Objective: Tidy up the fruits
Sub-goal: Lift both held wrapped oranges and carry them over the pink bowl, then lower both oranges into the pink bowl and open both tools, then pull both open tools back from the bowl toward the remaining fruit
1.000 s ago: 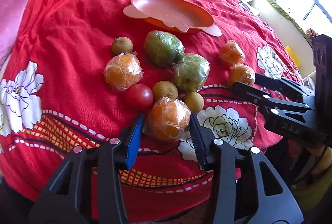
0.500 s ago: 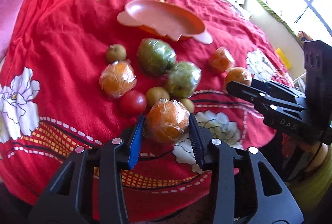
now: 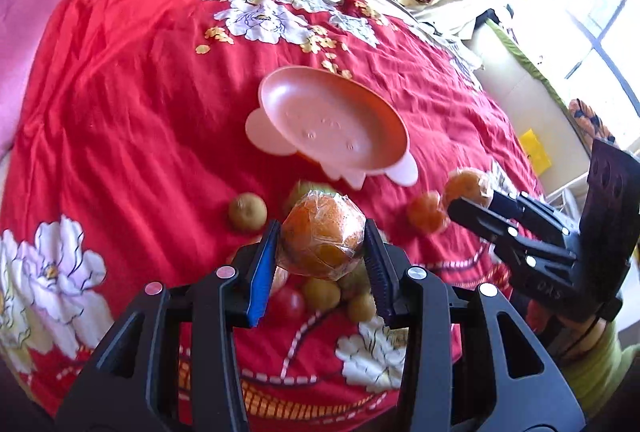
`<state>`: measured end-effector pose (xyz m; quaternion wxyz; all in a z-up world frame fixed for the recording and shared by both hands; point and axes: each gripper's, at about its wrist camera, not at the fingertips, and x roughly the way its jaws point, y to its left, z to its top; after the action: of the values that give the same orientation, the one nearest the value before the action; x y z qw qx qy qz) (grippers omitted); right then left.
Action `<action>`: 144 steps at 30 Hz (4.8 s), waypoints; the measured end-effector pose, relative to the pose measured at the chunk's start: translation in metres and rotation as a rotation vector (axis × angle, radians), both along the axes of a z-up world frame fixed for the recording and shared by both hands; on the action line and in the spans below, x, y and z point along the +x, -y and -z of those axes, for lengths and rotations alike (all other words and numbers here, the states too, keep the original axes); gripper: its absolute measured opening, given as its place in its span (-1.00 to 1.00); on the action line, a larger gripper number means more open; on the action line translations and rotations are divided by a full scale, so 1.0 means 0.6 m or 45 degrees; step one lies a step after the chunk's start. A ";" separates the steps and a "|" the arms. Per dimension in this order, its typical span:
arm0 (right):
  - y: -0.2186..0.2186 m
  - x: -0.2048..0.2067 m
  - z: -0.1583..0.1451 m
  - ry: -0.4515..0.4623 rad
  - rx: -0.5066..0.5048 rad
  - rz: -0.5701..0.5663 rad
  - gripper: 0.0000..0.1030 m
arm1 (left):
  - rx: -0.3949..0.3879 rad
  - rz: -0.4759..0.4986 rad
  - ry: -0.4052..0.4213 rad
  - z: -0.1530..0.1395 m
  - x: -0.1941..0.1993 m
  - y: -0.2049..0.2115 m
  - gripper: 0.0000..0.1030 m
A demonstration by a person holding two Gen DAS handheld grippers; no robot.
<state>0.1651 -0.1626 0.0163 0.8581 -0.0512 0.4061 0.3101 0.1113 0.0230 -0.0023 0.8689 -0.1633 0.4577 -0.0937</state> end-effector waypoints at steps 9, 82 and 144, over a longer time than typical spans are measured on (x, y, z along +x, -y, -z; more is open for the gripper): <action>-0.016 0.037 0.000 0.021 -0.005 -0.013 -0.18 | 0.020 -0.007 0.024 -0.019 0.064 -0.012 -0.36; -0.073 0.096 0.036 0.009 -0.118 -0.053 0.23 | 0.138 0.104 -0.063 0.019 0.197 0.015 -0.24; -0.042 -0.024 -0.030 0.090 -0.049 -0.070 0.87 | 0.300 -0.082 0.043 -0.039 0.030 -0.047 0.81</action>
<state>0.1507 -0.1373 0.0343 0.8618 -0.0898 0.3799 0.3239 0.1290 0.0511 0.0212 0.8922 -0.0732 0.4454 -0.0142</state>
